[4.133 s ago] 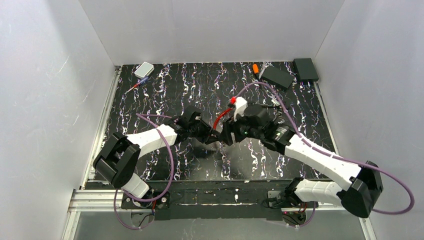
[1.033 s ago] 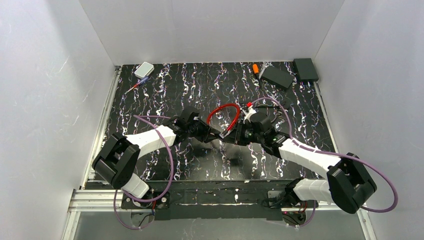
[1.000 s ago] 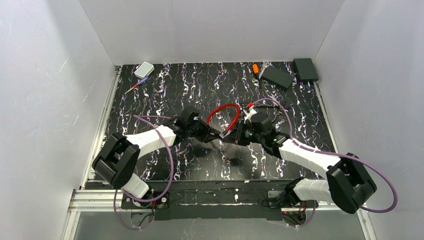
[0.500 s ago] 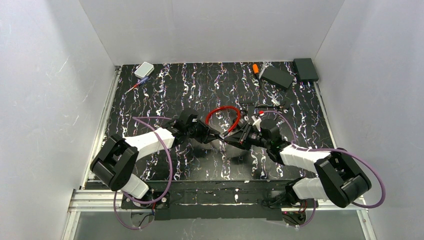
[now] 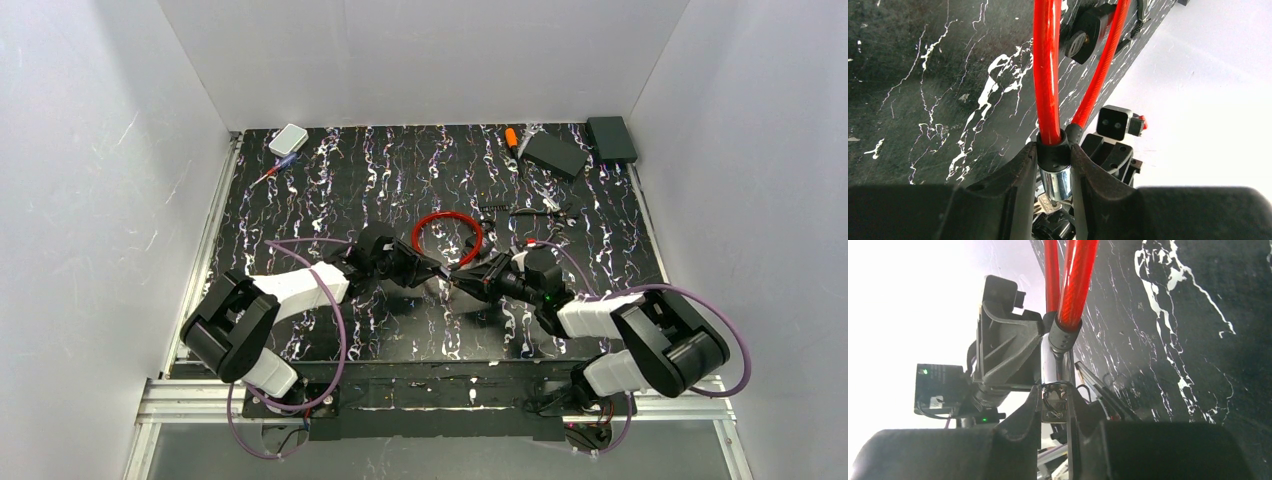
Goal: Unlock with the key
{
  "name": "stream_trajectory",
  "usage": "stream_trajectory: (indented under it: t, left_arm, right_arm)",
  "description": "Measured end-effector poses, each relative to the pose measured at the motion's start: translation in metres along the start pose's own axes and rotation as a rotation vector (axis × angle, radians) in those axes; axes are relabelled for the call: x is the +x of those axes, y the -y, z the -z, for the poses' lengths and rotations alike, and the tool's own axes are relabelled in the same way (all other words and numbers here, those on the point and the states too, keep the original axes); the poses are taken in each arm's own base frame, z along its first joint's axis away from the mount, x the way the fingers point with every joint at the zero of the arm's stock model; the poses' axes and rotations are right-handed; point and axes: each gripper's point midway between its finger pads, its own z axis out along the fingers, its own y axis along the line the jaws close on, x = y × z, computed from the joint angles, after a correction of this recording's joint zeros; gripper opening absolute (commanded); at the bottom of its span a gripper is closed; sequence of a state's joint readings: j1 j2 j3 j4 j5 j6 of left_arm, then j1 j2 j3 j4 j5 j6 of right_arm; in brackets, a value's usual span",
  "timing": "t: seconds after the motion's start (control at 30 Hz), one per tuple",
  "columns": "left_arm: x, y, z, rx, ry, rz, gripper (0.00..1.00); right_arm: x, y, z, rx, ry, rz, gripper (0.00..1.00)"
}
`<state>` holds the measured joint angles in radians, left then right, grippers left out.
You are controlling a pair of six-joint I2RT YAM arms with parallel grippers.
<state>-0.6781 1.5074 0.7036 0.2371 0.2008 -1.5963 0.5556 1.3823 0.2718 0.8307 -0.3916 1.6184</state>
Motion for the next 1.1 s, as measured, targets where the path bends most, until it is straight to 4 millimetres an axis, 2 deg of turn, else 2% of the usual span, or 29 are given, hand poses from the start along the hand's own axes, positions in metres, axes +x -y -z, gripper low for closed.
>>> stream_trajectory:
  t: [0.27, 0.53, 0.6, 0.7, 0.8, 0.93, 1.1]
  left_arm:
    - [0.001, 0.000, -0.004, 0.043, 0.036, 0.043, 0.00]
    - [-0.001, -0.001, -0.003, 0.065, 0.072, 0.074, 0.00]
    - [-0.002, -0.003, -0.003, 0.063, 0.078, 0.078, 0.00]
    - [-0.004, -0.005, -0.002, 0.063, 0.087, 0.083, 0.00]
    - [-0.005, -0.010, 0.000, 0.058, 0.092, 0.085, 0.00]
    - [-0.006, -0.024, 0.000, 0.027, 0.095, 0.089, 0.00]
    - [-0.002, -0.038, 0.000, -0.007, 0.079, 0.087, 0.00]
  right_arm:
    - [-0.007, 0.002, 0.003, -0.028, 0.046, -0.117, 0.01]
    - [-0.007, 0.002, 0.000, -0.041, 0.032, -0.157, 0.01]
    - [-0.005, 0.002, -0.002, -0.038, 0.016, -0.146, 0.10]
    - [-0.003, 0.003, -0.004, -0.028, -0.007, -0.118, 0.42]
    - [0.000, -0.001, -0.006, -0.026, -0.039, -0.073, 0.60]
    - [0.005, -0.003, -0.010, 0.020, -0.081, 0.034, 0.74]
    - [0.005, -0.019, -0.004, 0.060, -0.073, 0.217, 0.80]
